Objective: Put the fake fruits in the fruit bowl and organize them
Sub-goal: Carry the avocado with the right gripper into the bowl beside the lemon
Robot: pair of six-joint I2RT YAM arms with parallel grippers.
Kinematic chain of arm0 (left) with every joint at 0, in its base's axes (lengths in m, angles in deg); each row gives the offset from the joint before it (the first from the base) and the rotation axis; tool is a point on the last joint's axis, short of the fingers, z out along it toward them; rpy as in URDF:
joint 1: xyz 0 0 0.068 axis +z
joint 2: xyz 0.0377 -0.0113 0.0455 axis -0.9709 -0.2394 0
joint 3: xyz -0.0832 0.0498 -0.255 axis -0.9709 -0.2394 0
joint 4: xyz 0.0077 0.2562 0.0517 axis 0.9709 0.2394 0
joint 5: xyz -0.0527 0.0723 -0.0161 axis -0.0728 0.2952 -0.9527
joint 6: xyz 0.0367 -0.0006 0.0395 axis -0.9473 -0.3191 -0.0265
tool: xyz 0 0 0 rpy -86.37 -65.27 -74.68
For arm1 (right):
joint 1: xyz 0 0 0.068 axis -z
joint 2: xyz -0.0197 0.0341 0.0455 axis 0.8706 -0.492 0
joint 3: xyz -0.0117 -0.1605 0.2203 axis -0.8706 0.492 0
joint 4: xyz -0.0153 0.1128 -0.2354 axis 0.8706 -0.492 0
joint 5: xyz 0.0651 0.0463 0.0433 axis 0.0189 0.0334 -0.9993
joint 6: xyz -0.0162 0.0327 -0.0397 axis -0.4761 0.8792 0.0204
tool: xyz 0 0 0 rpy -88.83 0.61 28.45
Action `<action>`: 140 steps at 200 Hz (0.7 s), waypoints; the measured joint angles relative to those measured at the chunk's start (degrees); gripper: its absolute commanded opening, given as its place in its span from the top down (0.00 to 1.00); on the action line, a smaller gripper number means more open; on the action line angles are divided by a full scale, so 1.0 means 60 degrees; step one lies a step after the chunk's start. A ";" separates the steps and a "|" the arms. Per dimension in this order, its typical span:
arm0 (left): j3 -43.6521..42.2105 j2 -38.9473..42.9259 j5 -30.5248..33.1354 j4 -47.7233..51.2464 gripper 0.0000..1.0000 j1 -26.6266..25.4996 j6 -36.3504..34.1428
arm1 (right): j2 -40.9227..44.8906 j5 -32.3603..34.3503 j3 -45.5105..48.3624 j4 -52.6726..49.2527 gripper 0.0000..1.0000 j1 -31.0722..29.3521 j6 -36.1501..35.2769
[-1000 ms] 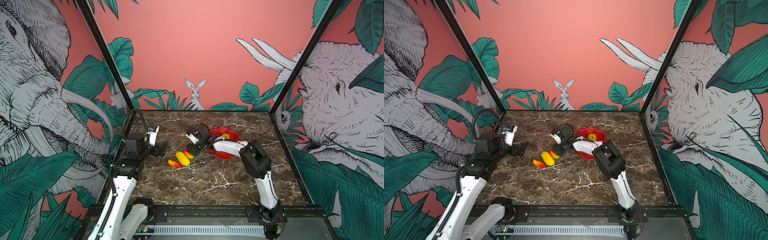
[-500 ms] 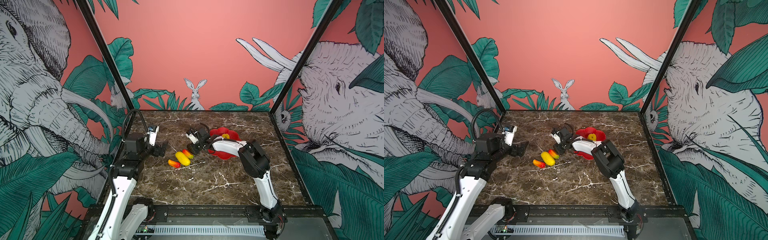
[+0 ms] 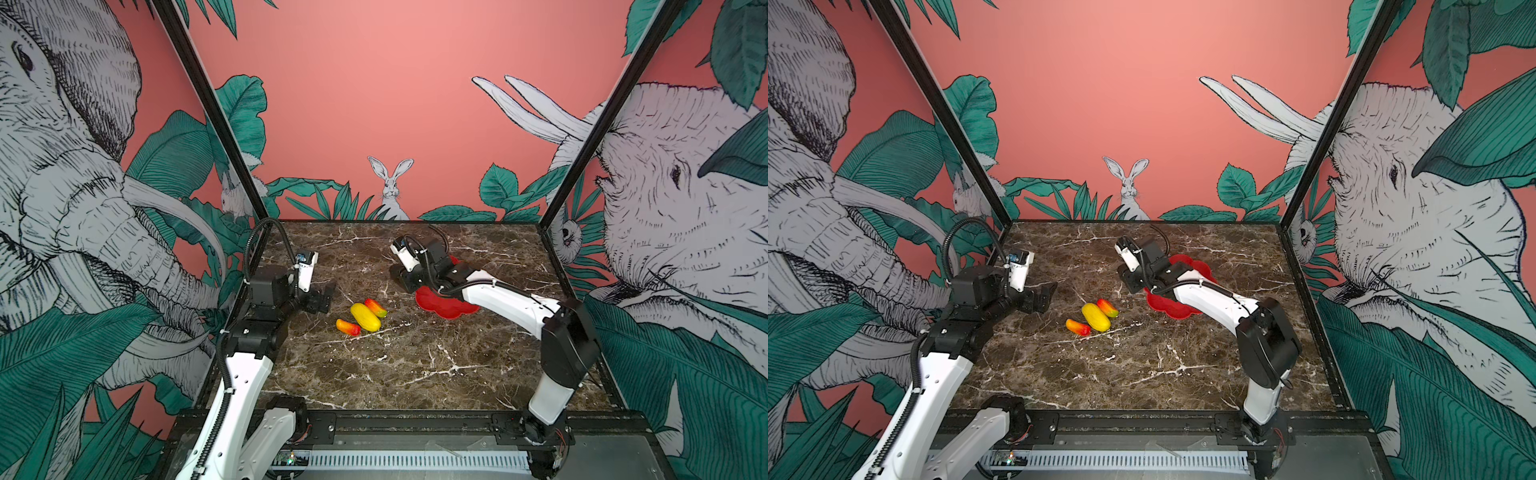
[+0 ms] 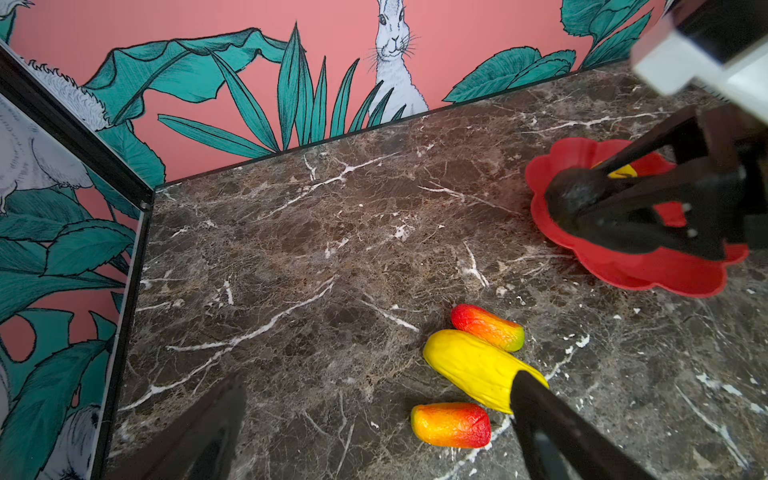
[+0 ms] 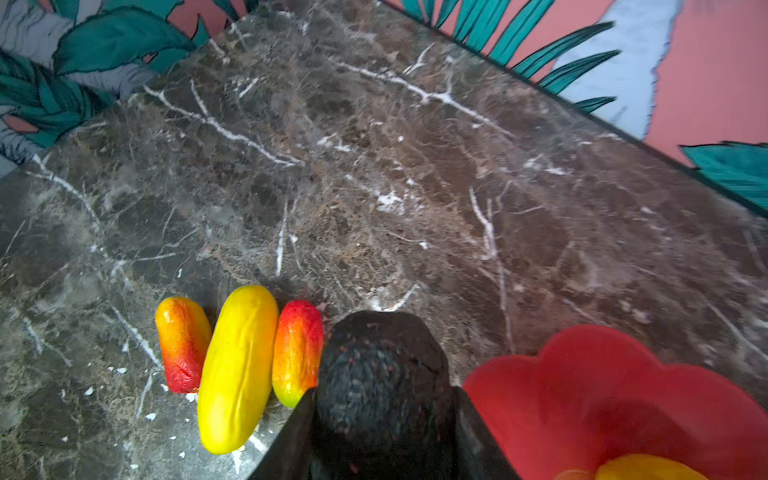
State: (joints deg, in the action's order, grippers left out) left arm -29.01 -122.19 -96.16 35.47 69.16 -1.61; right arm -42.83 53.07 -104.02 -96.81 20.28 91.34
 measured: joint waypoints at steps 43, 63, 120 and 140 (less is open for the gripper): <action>0.0000 0.0000 0.0000 0.0000 0.00 0.0000 0.0000 | 0.0182 0.1096 0.1395 0.0117 0.75 0.0801 0.0044; 0.0000 0.0000 0.0000 0.0000 0.00 0.0000 0.0000 | 0.0164 0.1348 0.1840 0.0142 0.75 0.0973 0.0127; 0.0000 0.0000 -0.0004 0.0000 0.00 0.0000 0.0000 | -0.0532 0.1541 0.1996 0.0801 0.75 0.1206 0.0339; 0.0000 0.0000 -0.0004 0.0000 0.00 0.0000 0.0000 | -0.0892 0.1621 0.1996 0.1002 0.76 0.1239 0.0372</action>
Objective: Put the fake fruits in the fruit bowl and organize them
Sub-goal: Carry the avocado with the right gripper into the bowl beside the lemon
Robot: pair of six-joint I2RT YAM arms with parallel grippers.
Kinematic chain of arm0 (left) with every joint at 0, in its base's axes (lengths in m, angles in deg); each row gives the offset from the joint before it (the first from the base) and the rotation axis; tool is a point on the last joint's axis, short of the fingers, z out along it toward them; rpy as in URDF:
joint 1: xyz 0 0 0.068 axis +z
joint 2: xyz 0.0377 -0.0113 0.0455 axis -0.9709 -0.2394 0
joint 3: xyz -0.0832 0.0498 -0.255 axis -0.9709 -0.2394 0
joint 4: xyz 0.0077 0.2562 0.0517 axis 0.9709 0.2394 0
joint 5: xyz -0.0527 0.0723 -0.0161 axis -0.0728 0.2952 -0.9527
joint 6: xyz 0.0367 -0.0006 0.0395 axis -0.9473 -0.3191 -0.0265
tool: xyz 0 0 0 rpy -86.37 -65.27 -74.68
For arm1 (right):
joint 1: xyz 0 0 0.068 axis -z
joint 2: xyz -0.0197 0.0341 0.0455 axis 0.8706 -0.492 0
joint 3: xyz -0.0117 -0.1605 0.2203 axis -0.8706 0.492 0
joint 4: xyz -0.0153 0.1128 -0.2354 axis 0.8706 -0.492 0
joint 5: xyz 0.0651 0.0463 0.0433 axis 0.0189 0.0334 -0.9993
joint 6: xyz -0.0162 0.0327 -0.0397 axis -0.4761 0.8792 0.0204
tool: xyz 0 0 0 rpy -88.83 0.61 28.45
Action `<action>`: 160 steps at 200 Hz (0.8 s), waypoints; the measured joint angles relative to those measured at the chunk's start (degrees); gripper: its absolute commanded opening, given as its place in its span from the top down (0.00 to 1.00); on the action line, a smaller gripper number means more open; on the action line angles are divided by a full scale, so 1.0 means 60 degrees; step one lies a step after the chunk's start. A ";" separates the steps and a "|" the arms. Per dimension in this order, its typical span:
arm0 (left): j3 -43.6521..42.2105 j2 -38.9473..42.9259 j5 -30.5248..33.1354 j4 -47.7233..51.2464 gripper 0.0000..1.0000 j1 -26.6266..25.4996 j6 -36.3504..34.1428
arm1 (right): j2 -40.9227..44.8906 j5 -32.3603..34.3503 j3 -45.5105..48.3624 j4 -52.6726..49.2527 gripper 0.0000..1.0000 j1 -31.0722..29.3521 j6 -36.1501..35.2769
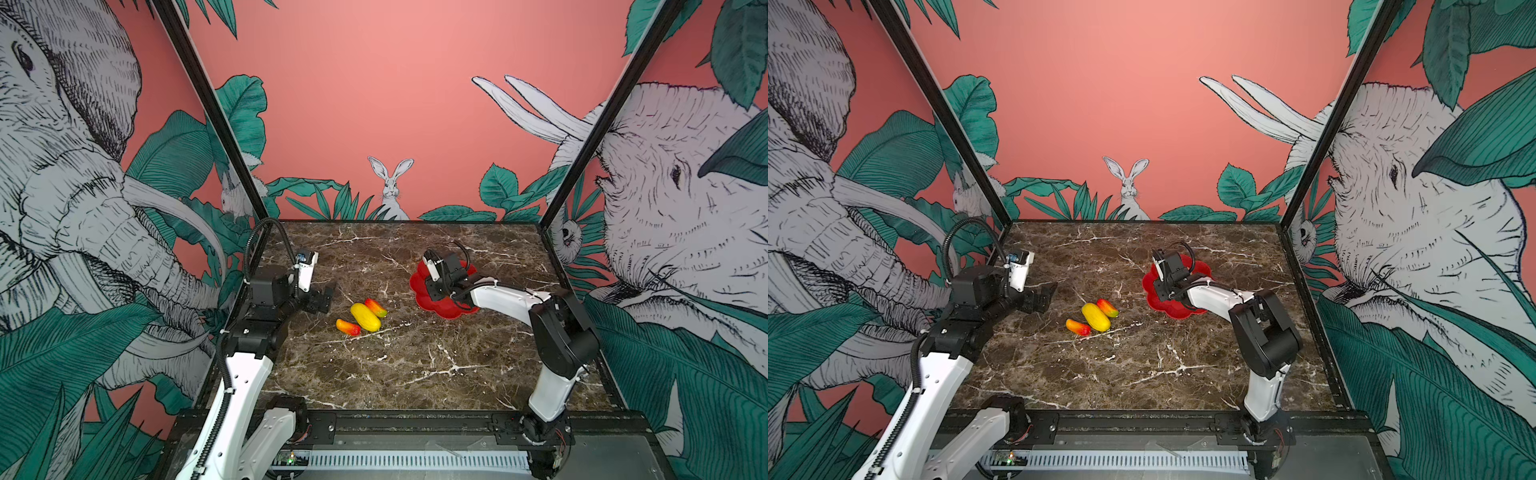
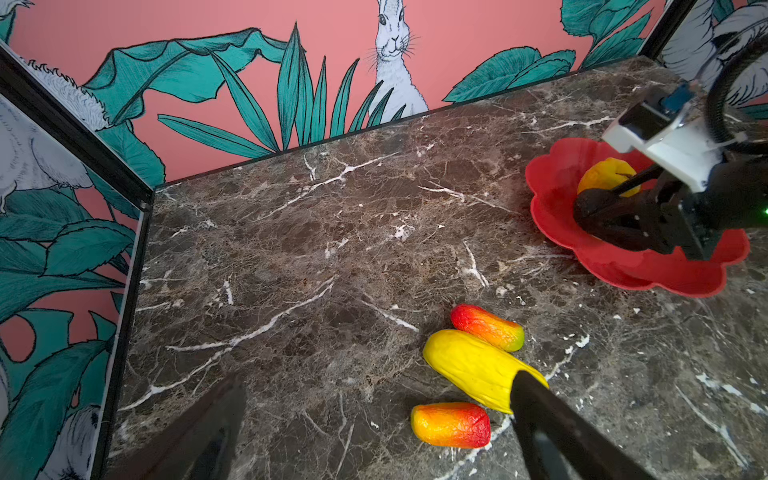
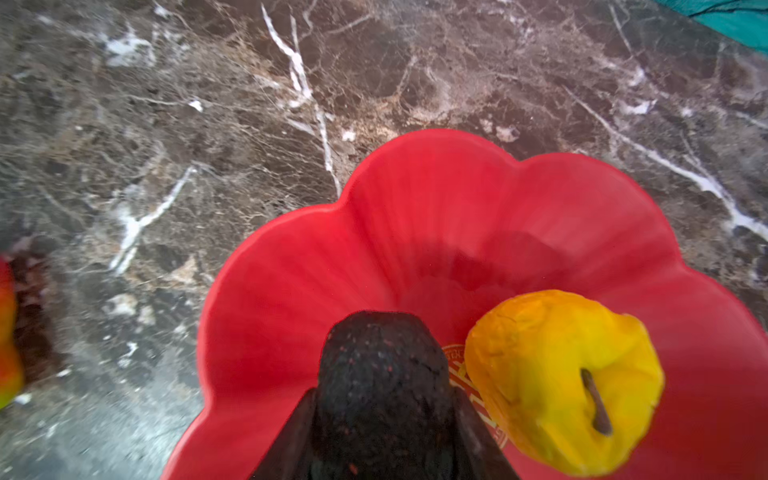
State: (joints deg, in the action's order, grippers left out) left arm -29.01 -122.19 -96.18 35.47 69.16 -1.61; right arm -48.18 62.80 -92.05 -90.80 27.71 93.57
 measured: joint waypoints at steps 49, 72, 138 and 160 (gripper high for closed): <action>0.0000 0.0000 0.0000 0.0000 0.00 0.0000 0.0000 | -0.0357 0.0127 0.0073 0.0433 0.74 0.0062 0.0015; 0.0000 0.0000 0.0000 0.0000 0.00 0.0000 0.0000 | -0.0393 0.0127 0.0233 0.0667 0.69 0.0095 0.0040; 0.0000 0.0000 0.0000 0.0000 0.00 0.0000 0.0000 | -0.0503 0.0127 0.0324 0.0798 0.50 0.0106 0.0033; 0.0000 0.0000 0.0000 0.0000 0.00 0.0000 0.0000 | -0.0503 0.0131 0.0324 0.0794 0.48 0.0106 0.0025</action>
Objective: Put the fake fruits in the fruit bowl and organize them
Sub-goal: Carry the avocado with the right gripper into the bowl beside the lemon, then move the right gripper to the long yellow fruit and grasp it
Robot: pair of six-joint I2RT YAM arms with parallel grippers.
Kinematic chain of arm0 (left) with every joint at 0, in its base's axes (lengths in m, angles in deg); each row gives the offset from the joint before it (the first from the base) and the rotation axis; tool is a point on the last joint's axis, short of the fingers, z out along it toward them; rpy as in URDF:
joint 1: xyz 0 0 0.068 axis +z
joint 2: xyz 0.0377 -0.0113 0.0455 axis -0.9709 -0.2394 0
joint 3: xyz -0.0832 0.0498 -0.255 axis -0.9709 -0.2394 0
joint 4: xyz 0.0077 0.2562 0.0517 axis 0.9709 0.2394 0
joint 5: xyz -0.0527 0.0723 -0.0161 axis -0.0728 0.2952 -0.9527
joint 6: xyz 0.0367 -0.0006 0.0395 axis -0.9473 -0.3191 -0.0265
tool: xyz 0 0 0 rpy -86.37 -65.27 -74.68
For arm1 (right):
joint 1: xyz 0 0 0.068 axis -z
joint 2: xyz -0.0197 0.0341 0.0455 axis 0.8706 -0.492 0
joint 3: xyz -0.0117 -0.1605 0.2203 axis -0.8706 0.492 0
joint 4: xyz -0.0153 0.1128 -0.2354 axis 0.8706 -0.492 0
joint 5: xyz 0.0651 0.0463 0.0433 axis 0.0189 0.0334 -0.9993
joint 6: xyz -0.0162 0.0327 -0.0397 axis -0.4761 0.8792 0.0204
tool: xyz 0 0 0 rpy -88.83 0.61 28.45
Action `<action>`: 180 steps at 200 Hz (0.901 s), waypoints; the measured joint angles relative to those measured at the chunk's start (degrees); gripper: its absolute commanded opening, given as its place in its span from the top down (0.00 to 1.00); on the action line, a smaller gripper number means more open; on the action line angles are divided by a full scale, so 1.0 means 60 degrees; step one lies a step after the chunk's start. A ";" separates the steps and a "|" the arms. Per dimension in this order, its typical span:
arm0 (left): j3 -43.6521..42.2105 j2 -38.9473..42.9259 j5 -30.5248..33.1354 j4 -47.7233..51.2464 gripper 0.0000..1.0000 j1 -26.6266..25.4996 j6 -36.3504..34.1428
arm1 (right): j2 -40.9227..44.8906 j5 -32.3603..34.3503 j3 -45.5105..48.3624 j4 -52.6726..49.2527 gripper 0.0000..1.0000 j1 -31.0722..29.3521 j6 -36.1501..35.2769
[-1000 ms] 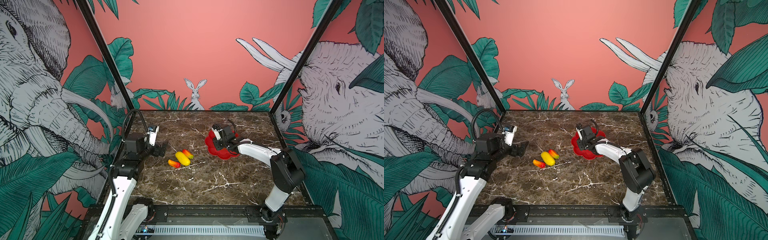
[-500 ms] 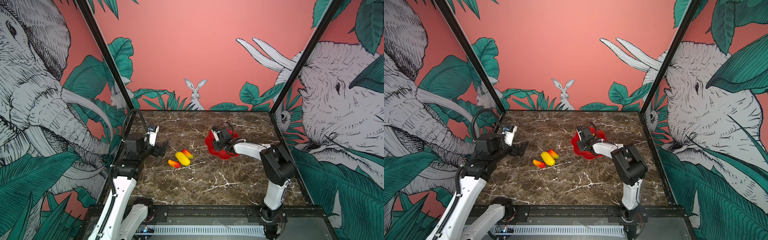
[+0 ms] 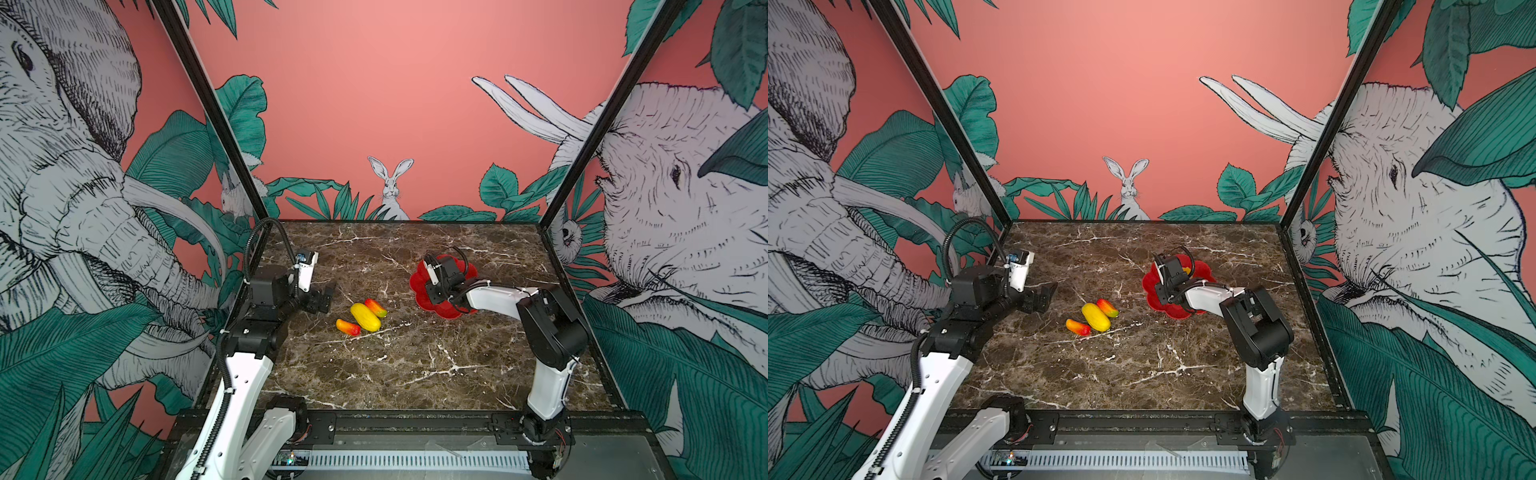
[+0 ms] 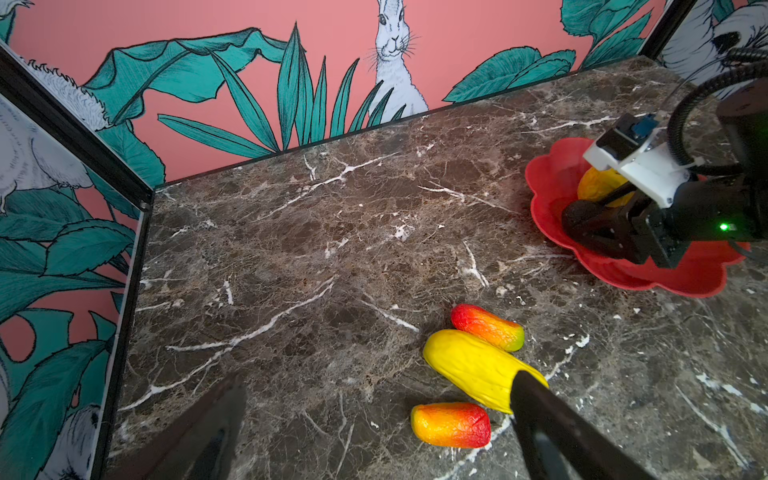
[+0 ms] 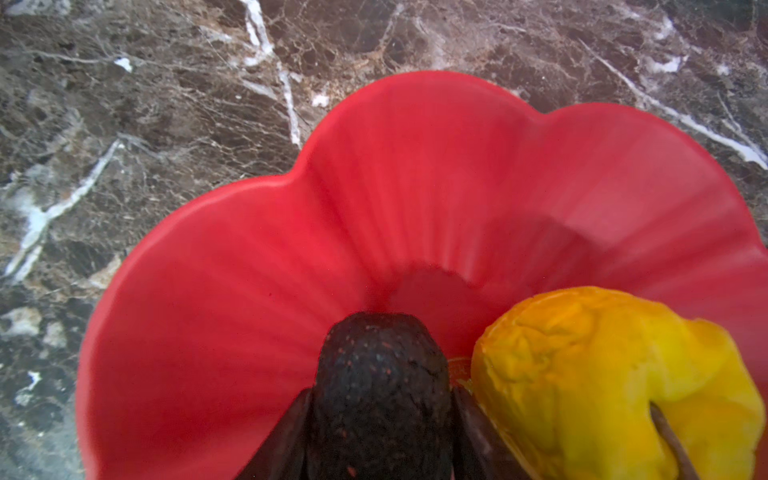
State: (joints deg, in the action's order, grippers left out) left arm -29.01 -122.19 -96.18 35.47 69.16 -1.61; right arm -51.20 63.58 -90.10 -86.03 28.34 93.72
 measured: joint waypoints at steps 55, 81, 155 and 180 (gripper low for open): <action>0.0000 0.0000 0.0000 0.0000 0.00 0.0000 0.0000 | 0.0025 -0.0025 0.0000 -0.0095 0.31 0.0000 -0.0036; 0.0000 0.0000 0.0000 0.0000 0.00 0.0000 0.0000 | 0.0120 -0.0047 0.0000 -0.0149 0.22 0.0000 -0.0044; 0.0000 0.0000 0.0000 0.0000 0.00 0.0000 0.0000 | 0.1158 -0.0273 -0.0007 -0.0816 0.01 0.0000 -0.0091; 0.0000 0.0000 -0.0004 0.0000 0.00 0.0000 0.0000 | 0.1603 -0.0426 -0.0007 -0.1086 0.01 -0.0011 -0.0131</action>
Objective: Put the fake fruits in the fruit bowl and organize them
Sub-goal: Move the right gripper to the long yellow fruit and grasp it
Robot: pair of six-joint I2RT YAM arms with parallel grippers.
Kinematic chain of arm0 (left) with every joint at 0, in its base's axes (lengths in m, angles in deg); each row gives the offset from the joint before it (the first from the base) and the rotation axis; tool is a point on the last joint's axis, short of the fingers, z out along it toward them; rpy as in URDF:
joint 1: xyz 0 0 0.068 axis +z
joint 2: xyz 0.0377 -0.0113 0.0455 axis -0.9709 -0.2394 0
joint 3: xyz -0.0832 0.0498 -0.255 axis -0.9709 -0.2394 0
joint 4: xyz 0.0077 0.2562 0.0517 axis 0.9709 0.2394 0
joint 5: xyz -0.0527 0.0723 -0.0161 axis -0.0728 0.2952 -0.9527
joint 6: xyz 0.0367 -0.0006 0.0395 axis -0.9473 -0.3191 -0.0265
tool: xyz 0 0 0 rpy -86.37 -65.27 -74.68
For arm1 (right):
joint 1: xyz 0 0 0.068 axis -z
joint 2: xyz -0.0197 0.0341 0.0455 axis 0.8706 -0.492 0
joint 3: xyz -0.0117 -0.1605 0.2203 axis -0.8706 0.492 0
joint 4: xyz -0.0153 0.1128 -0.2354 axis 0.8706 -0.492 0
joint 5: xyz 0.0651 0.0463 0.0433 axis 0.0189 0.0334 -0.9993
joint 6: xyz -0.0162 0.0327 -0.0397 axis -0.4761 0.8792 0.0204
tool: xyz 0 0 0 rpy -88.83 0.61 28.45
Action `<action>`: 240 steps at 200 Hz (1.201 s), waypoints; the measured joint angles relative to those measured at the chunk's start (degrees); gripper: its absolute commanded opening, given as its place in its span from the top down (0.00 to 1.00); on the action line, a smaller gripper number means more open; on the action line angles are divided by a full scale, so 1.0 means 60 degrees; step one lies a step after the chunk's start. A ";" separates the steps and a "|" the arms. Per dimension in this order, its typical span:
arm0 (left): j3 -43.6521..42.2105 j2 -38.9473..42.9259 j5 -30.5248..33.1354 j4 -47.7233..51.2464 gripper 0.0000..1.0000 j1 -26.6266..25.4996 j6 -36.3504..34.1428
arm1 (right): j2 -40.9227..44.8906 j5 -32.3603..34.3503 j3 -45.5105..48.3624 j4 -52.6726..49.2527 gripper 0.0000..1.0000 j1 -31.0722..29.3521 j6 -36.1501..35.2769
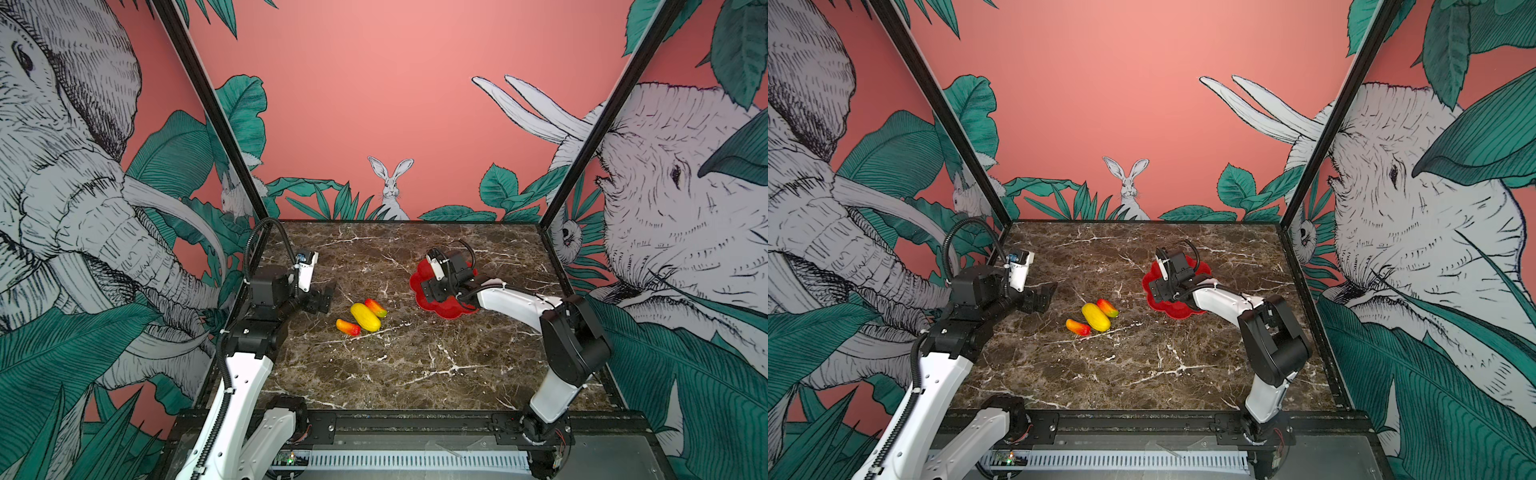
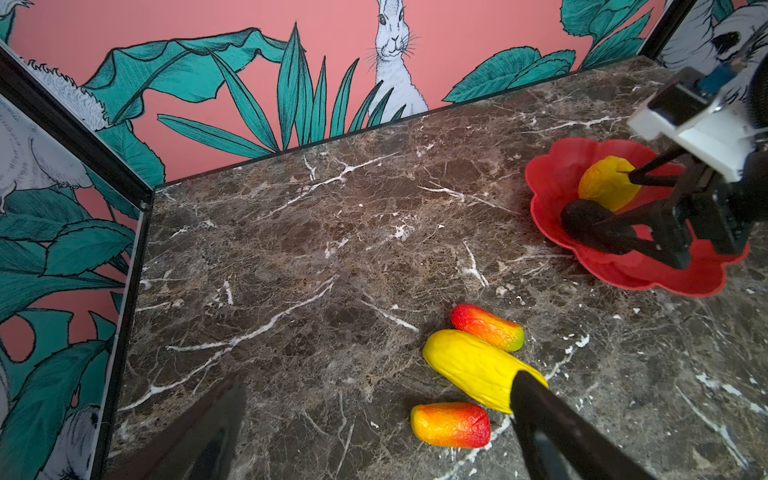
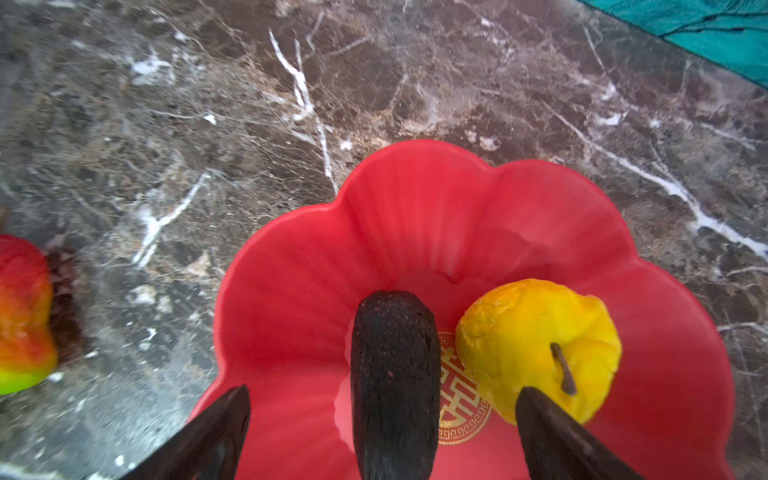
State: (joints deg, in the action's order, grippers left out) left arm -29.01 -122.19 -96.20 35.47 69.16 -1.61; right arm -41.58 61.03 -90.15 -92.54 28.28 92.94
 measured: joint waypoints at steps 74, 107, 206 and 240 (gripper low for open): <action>0.0000 0.0000 -0.0029 0.0000 0.00 0.0000 0.0000 | 0.0463 -0.1155 -0.0652 -0.0590 0.01 -0.1213 -0.0710; 0.0000 0.0000 -0.0029 0.0000 0.00 0.0000 0.0000 | -0.0266 -0.1861 -0.1770 -0.0586 0.05 -0.2142 -0.0984; 0.0000 0.0080 -0.0029 0.0000 0.00 0.0000 0.0000 | -0.2776 -0.3060 -0.3315 -0.0637 0.26 -0.3381 -0.0889; 0.0000 0.0084 -0.0025 0.0000 0.00 0.0000 0.0000 | -0.3126 -0.3304 -0.3362 -0.0572 0.31 -0.3439 -0.0721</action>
State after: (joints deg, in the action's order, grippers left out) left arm -29.01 -121.68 -96.35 35.47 69.16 -1.61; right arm -60.34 41.20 -110.32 -95.98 7.64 88.61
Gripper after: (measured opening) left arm 0.996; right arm 0.710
